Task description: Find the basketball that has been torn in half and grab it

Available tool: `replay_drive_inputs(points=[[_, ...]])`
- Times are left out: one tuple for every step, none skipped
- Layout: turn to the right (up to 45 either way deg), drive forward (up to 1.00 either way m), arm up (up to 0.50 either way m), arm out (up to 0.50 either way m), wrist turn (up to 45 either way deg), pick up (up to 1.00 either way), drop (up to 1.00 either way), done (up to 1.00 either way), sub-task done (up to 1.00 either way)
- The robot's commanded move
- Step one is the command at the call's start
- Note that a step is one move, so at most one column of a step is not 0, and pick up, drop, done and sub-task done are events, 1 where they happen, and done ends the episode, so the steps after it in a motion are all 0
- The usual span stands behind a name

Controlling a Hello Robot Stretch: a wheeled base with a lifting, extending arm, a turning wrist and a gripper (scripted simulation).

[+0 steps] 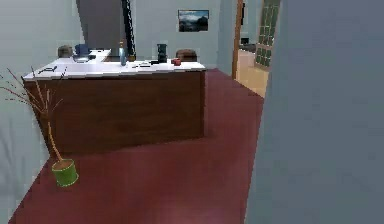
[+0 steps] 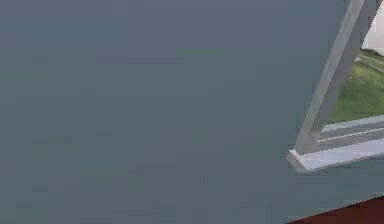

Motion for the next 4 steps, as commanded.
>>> replay_drive_inputs(points=[[0.0, 1.00, 0.00, 0.00, 0.0, 0.00, 0.00, 0.00, 0.00], [3.0, 0.00, 0.00, 0.00, 0.0, 0.00, 0.00, 0.00, 0.00], [0.0, 0.10, 0.00, 0.00, 0.0, 0.00, 0.00, 0.00, 0.00], [18.0, 0.00, 0.00, 0.00, 0.0, 0.00, 0.00, 0.00, 0.00]])
